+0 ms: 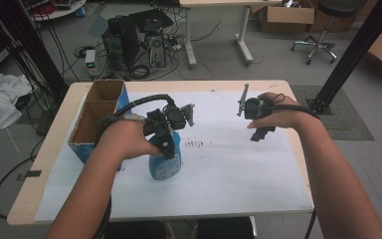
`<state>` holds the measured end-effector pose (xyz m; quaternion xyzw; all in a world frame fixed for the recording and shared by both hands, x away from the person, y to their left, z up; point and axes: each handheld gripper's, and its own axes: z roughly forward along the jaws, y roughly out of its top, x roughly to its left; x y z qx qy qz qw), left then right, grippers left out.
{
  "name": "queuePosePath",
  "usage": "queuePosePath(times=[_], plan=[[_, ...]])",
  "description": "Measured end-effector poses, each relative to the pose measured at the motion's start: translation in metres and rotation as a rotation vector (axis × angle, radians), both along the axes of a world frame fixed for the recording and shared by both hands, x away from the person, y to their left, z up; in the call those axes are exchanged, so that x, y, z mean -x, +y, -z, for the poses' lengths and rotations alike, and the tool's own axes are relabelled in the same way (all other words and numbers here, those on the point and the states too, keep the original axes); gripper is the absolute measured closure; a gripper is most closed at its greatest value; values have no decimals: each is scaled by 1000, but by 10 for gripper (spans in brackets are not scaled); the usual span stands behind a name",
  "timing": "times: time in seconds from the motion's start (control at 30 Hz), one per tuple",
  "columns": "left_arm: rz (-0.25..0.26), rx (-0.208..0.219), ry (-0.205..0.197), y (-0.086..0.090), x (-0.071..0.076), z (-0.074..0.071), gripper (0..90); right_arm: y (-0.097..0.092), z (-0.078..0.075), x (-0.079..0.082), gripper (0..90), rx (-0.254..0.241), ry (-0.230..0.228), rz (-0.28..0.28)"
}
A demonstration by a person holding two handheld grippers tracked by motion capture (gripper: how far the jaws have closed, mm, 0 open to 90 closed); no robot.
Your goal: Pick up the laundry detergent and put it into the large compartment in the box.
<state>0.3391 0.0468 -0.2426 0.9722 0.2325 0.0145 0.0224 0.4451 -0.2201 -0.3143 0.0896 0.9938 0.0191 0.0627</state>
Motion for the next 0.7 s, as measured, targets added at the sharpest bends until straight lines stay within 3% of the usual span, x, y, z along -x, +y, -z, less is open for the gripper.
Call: queuePosePath(times=[0.23, 0.43, 0.6, 0.7], plan=[[-98, 2, 16, 6, -9, -15, 402, 0, -1, 1, 162, -1, 1, -4], [-223, 59, 48, 19, -21, -41, 402, 2, 0, 2, 163, 4, 4, -14], [-278, 60, 45, 23, -25, -59, 402, 3, 0, 2, 162, 6, 5, -15], [-356, 49, 55, 26, -30, -67, 402, 4, 0, 1, 162, 8, 5, -16]])
